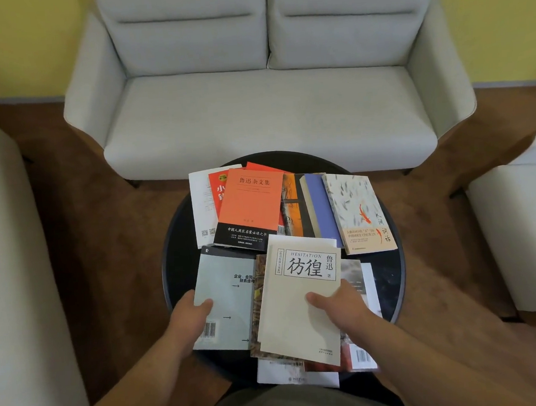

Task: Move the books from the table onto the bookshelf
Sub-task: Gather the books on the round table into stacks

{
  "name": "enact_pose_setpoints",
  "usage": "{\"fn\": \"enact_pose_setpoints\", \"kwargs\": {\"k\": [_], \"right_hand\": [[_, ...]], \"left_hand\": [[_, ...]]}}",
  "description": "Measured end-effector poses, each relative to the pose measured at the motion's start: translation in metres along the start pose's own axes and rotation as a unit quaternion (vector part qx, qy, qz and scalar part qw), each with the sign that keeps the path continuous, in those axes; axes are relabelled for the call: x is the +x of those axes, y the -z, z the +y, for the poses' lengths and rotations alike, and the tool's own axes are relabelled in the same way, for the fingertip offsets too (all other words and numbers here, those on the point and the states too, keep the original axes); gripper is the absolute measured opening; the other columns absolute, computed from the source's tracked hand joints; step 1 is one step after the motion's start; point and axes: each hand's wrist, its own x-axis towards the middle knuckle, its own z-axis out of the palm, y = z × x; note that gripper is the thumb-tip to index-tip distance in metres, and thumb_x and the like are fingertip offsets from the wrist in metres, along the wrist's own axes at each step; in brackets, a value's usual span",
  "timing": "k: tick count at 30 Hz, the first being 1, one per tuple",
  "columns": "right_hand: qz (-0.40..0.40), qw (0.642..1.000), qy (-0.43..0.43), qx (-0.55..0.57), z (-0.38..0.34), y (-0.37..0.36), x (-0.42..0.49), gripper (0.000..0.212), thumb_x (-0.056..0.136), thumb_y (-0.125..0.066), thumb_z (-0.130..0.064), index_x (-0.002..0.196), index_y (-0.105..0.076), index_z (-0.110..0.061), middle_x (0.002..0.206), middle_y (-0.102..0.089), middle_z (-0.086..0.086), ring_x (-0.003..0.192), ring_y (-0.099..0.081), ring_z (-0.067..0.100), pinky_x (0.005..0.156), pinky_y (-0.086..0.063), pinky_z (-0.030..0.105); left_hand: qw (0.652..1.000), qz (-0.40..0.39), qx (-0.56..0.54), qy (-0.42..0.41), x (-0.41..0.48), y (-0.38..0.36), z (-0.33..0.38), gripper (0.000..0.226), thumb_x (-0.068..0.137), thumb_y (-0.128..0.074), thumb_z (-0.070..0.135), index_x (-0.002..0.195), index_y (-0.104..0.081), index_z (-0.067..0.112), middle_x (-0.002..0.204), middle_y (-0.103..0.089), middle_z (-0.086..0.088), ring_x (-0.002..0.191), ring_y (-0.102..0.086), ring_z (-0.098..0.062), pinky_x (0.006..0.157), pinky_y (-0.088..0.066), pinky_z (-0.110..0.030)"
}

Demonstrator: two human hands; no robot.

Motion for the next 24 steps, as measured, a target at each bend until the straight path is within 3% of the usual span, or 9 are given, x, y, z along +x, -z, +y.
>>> {"fn": "enact_pose_setpoints", "kwargs": {"k": [3,6,10,15,18,20,22,24], "right_hand": [[-0.001,1.0,0.002,0.011,0.001,0.001,0.0,0.025,0.095,-0.07,-0.015,0.116,-0.067,-0.026,0.117,-0.074,0.0,0.101,-0.07,0.021,0.075,-0.053,0.033],[-0.002,1.0,0.003,0.027,0.001,0.001,0.0,0.021,0.097,-0.067,-0.013,0.11,-0.066,-0.03,0.113,-0.073,-0.001,0.095,-0.068,0.015,0.069,-0.05,0.027],[-0.003,0.999,-0.004,0.04,0.002,0.0,0.0,0.025,0.102,-0.06,-0.016,0.127,-0.064,-0.02,0.118,-0.072,0.0,0.1,-0.067,0.019,0.08,-0.05,0.033],[-0.009,0.999,-0.02,0.045,0.0,0.001,-0.006,0.029,0.108,-0.046,-0.028,0.135,-0.052,-0.018,0.122,-0.067,0.001,0.104,-0.065,0.021,0.082,-0.05,0.036],[0.005,0.997,-0.032,0.065,-0.002,0.0,-0.01,0.037,0.108,-0.037,-0.047,0.135,-0.048,-0.023,0.123,-0.064,0.0,0.108,-0.063,0.022,0.088,-0.047,0.04],[0.006,0.997,-0.021,0.069,-0.001,0.001,-0.008,0.04,0.103,-0.048,-0.053,0.129,-0.055,-0.024,0.12,-0.068,-0.002,0.105,-0.065,0.018,0.086,-0.049,0.036],[0.004,0.998,0.007,0.061,-0.002,0.0,-0.009,0.02,0.098,-0.065,-0.039,0.114,-0.063,-0.028,0.113,-0.073,-0.005,0.094,-0.067,0.008,0.071,-0.051,0.023],[0.001,0.998,0.016,0.059,0.001,0.001,-0.006,0.013,0.096,-0.07,-0.024,0.106,-0.064,-0.028,0.108,-0.074,-0.005,0.086,-0.067,0.001,0.061,-0.048,0.016]], "left_hand": [[0.999,0.005,0.0,-0.049,-0.015,0.017,-0.001,0.013,0.103,-0.054,0.018,0.115,-0.057,0.02,0.107,-0.07,-0.004,0.091,-0.068,-0.022,0.067,-0.052,-0.031],[0.998,-0.017,-0.047,-0.045,-0.027,0.037,0.0,0.012,0.104,-0.052,0.022,0.112,-0.061,0.021,0.104,-0.075,-0.008,0.091,-0.073,-0.032,0.072,-0.058,-0.041],[0.994,-0.057,-0.083,-0.031,-0.03,0.036,0.008,0.017,0.105,-0.049,0.028,0.117,-0.061,0.024,0.108,-0.076,-0.011,0.099,-0.072,-0.038,0.093,-0.056,-0.057],[0.991,-0.111,-0.062,-0.038,-0.033,-0.017,0.027,0.016,0.106,-0.048,0.026,0.118,-0.058,0.025,0.111,-0.073,-0.011,0.1,-0.072,-0.034,0.089,-0.058,-0.053],[0.989,-0.139,-0.008,-0.046,-0.033,-0.044,0.033,0.022,0.105,-0.049,0.023,0.125,-0.057,0.019,0.113,-0.071,-0.01,0.101,-0.071,-0.03,0.089,-0.058,-0.05],[0.984,-0.162,0.048,-0.056,-0.033,-0.057,0.037,0.027,0.104,-0.049,0.026,0.127,-0.056,0.016,0.114,-0.069,-0.008,0.102,-0.07,-0.027,0.093,-0.057,-0.048],[0.981,-0.18,0.056,-0.049,-0.035,-0.065,0.041,0.026,0.103,-0.051,0.027,0.126,-0.056,0.016,0.114,-0.07,-0.008,0.102,-0.07,-0.026,0.095,-0.056,-0.047],[0.978,-0.206,-0.007,-0.02,-0.033,-0.068,0.041,0.025,0.102,-0.057,0.024,0.125,-0.058,0.015,0.111,-0.075,-0.01,0.101,-0.073,-0.03,0.095,-0.057,-0.049]]}}
